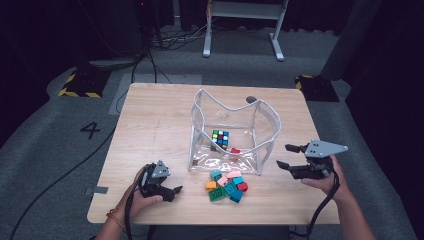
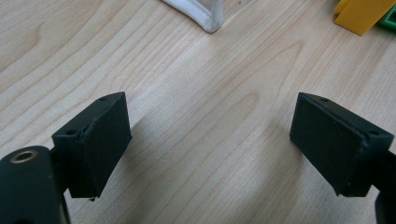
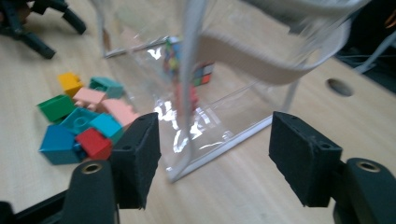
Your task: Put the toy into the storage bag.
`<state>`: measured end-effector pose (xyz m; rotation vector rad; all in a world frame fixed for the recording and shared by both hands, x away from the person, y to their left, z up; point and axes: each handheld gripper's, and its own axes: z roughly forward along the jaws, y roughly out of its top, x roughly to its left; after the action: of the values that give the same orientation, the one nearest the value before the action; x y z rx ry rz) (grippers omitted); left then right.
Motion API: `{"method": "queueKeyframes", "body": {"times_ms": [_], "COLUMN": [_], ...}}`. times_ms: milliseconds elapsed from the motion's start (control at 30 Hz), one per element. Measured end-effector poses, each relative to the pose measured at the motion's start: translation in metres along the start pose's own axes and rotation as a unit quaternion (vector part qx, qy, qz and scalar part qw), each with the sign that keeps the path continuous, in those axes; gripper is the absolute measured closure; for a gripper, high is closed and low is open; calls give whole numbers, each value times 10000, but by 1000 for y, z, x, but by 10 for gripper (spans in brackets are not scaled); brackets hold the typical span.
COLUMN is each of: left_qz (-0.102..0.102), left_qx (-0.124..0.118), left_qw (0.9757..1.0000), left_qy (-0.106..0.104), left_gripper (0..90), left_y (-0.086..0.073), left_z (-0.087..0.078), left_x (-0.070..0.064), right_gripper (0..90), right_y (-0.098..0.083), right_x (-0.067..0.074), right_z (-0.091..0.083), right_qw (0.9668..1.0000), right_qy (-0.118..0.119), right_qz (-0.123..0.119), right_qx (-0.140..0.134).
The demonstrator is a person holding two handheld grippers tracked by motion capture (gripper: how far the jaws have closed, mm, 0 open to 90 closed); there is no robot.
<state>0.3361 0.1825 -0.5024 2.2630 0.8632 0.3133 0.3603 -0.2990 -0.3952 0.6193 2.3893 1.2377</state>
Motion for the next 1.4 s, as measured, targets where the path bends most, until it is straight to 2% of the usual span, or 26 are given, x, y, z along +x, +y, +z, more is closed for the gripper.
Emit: {"method": "queueKeyframes", "body": {"times_ms": [100, 133, 233, 300, 333, 433, 567, 600, 667, 700, 800, 900, 1000, 1100, 1167, 1300, 1400], "left_qz": [-1, -1, -4, -17, -51, -57, -52, -52, -53, -49, -53, -48, -56, -51, -58, -50, -50], "left_qx": [-6, -7, -8, -4, -10, -8, -11, -12, -12, -6, -12, -4, -6, -11, -3, -8, -8], "left_qw": [10000, 10000, 10000, 10000, 10000, 10000, 10000, 10000, 10000, 10000, 10000, 10000, 10000, 10000, 10000, 10000, 10000], "left_qy": [4, 3, 5, -5, -23, -24, -23, -22, -23, -24, -23, -25, -26, -22, -32, -30, -30], "left_gripper": [125, 125, 125, 125, 125, 126, 126, 126, 126, 126, 126, 126, 126, 126, 125, 126, 126], "left_y": [0, 0, 0, 0, 0, 0, 0, 0, 0, 0, 0, 0, 0, 0, 0, 0, 0], "left_z": [0, 0, 0, 0, 0, 0, 0, 0, 0, 0, 0, 0, 0, 0, 0, 0, 0], "left_x": [0, 0, 0, 0, -1, -1, -1, -1, -1, -1, -1, -1, -1, -1, -1, -1, -1], "right_gripper": [372, 374, 388, 394, 402, 415, 445, 460, 461, 462, 465, 450, 431, 420, 423, 433, 480], "right_y": [-11, -14, -22, -26, -29, -37, -46, -48, -50, -51, -53, -51, -48, -46, -45, -42, -41], "right_x": [11, 14, 25, 32, 35, 47, 63, 67, 75, 78, 86, 94, 96, 98, 100, 106, 109], "right_z": [10, 12, 22, 29, 33, 44, 56, 58, 62, 64, 70, 78, 84, 90, 93, 97, 100], "right_qw": [9998, 9996, 9987, 9980, 9976, 9954, 9922, 9904, 9871, 9866, 9839, 9843, 9850, 9855, 9854, 9864, 9875], "right_qy": [177, 249, 481, 587, 660, 898, 1130, 1272, 1449, 1477, 1661, 1600, 1617, 1591, 1619, 1562, 1489], "right_qz": [-13, -92, -14, -73, -2, 96, -23, 67, -56, -136, -75, -209, -50, -19, 33, -40, -106], "right_qx": [93, 135, 143, 204, 196, 325, 520, 538, 674, 676, 659, 717, 607, 584, 532, 507, 497]}}
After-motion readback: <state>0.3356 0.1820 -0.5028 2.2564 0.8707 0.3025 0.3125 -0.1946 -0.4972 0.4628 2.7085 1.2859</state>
